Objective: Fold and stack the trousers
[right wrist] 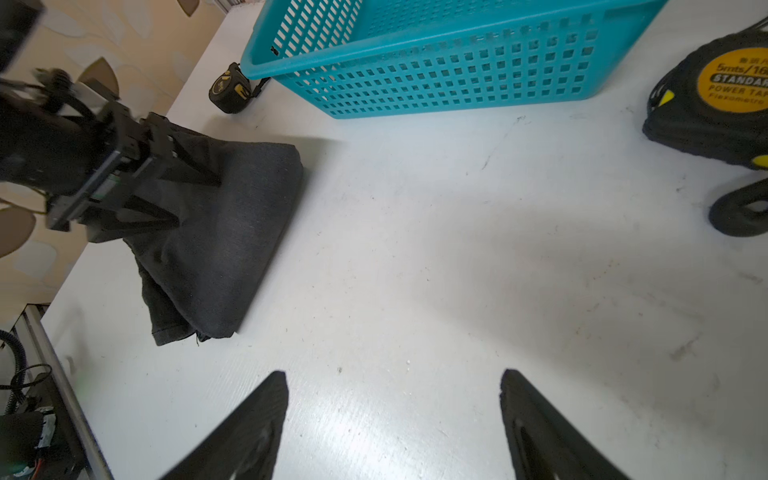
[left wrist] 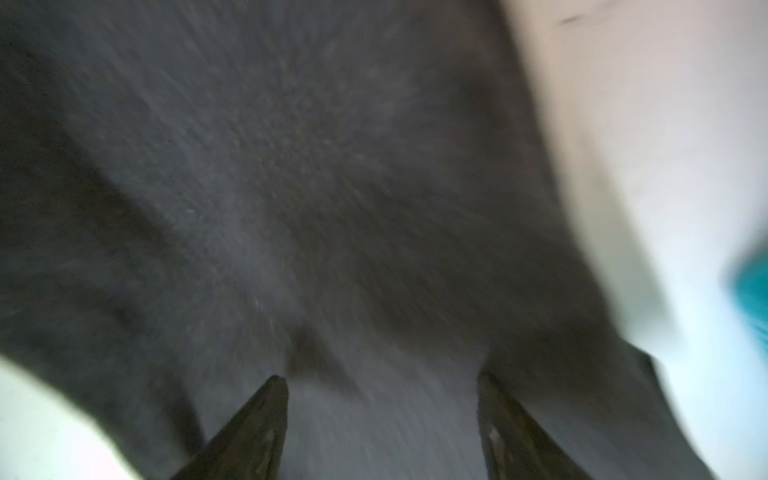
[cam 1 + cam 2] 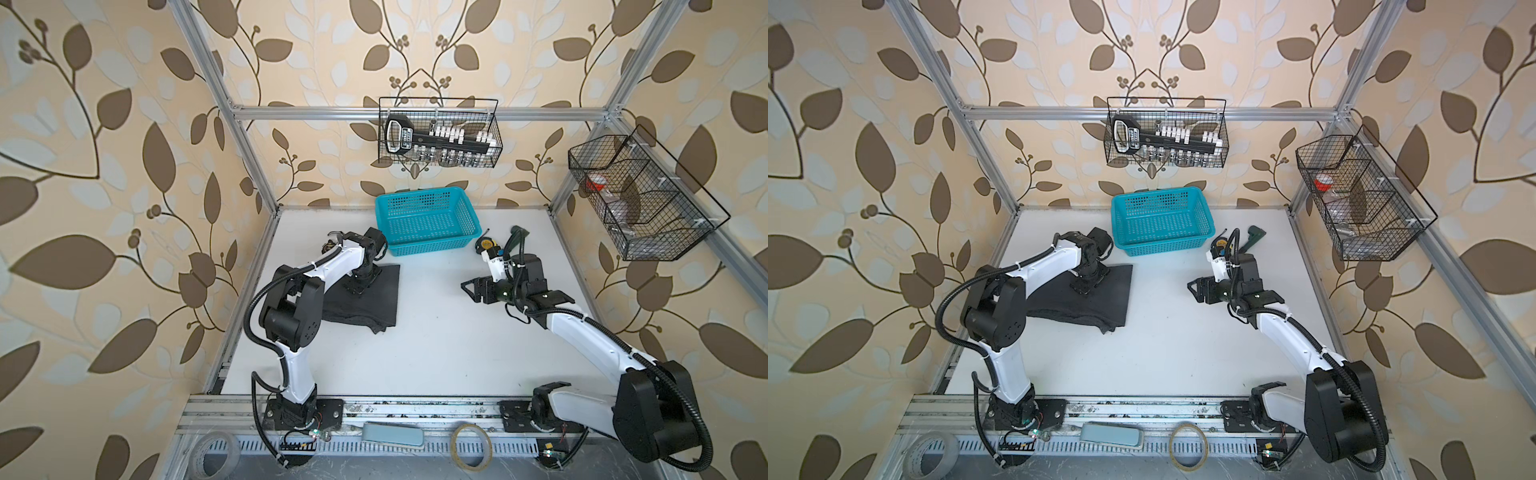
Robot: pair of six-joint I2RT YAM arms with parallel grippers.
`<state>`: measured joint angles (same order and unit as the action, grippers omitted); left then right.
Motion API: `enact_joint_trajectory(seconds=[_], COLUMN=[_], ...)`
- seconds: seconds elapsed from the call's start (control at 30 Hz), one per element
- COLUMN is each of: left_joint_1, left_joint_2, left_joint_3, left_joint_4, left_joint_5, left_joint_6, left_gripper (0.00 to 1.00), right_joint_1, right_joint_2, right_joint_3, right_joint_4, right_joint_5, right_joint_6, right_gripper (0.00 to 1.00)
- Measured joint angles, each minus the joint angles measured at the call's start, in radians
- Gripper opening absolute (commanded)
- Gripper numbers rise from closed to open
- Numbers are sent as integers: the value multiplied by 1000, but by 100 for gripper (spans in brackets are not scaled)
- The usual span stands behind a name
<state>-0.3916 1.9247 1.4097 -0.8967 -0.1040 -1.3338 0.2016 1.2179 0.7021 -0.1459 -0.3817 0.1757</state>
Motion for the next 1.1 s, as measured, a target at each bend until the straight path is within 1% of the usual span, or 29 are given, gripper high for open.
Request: enact_joint_trajectory(seconds=[0.07, 0.13, 0.27, 0.33, 0.43, 0.5, 0.53, 0.63, 0.8, 0.97, 1.1], left_joint_1=[0, 0, 2, 7, 34, 67, 80, 121, 176, 235, 272], left_joint_2=[37, 42, 26, -11, -76, -99, -102, -99, -64, -59, -61], left_joint_3=[-12, -19, -50, -109, -197, -225, -226, -214, -167, -162, -175], left_joint_4=[22, 30, 38, 64, 83, 76, 69, 27, -55, -103, -121], left_joint_5=[3, 3, -6, -6, -2, 12, 19, 21, 3, -26, -90], left_joint_6=[7, 32, 136, 212, 349, 470, 523, 733, 1010, 1200, 1319], left_gripper=[71, 70, 69, 68, 68, 69, 69, 70, 69, 69, 70], right_joint_1=[0, 0, 0, 0, 0, 0, 0, 0, 0, 0, 0], right_joint_2=[0, 0, 0, 0, 0, 0, 0, 0, -1, -19, -37], right_joint_3=[4, 10, 18, 18, 18, 18, 18, 18, 18, 18, 18], right_joint_4=[0, 0, 0, 0, -1, -4, -6, -13, -21, -38, -46], right_joint_5=[-5, -8, -11, -11, -11, -11, -11, -11, -11, -11, -12], right_joint_6=[0, 0, 0, 0, 0, -1, -1, -1, -1, 0, 0], right_gripper=[81, 81, 81, 81, 81, 81, 81, 81, 81, 80, 80])
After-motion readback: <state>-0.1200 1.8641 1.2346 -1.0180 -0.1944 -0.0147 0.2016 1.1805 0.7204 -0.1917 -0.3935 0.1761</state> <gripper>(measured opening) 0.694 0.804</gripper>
